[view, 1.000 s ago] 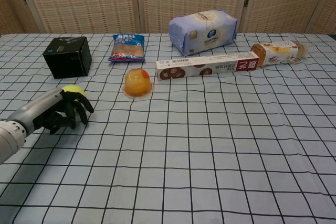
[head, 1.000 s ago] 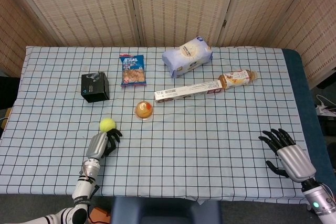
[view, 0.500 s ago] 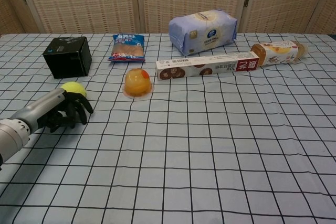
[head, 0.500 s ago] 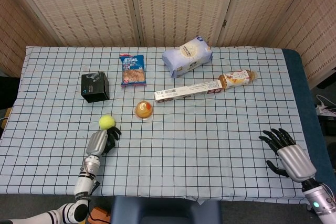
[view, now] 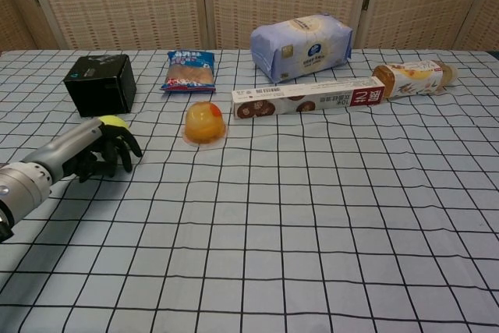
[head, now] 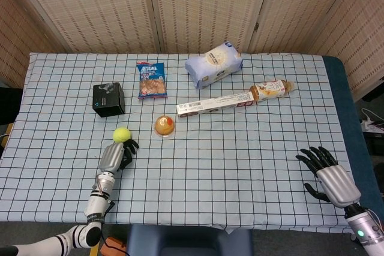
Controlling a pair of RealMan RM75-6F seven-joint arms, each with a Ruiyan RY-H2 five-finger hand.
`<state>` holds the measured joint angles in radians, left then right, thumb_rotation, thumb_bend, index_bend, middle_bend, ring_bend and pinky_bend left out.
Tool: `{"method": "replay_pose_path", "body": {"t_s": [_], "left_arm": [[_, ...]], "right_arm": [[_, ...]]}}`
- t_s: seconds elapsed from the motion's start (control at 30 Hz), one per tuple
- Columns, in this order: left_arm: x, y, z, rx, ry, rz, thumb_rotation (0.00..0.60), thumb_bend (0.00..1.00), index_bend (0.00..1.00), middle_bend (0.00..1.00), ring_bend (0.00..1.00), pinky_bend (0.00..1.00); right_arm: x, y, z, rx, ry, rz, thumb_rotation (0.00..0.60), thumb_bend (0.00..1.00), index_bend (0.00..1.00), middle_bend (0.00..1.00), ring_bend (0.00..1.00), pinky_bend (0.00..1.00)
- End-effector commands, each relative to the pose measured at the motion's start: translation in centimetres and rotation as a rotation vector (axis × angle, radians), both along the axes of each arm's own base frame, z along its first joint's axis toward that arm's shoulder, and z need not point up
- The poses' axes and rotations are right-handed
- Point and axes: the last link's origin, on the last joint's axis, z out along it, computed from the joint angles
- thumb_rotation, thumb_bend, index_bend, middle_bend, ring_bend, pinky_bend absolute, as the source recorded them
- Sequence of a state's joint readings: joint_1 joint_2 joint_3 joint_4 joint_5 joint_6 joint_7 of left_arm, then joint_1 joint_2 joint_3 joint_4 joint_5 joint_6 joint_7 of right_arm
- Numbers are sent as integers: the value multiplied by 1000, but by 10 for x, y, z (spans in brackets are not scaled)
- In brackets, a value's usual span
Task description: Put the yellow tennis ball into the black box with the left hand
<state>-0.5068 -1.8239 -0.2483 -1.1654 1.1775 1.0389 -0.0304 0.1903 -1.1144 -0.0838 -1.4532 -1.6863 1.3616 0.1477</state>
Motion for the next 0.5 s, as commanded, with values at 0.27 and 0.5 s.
{"method": "replay_pose_path", "body": {"t_s": [0.27, 0.5], "left_arm": [[7, 14, -3, 5, 16, -22, 600, 951, 423, 489, 545, 778], [7, 24, -2, 18, 37, -30, 600, 949, 426, 489, 544, 778]], "right_arm": [[0, -1, 0, -1, 0, -1, 600, 269, 158, 77, 0, 21], [0, 0, 0, 2, 0, 3, 600, 269, 158, 77, 0, 21]]}}
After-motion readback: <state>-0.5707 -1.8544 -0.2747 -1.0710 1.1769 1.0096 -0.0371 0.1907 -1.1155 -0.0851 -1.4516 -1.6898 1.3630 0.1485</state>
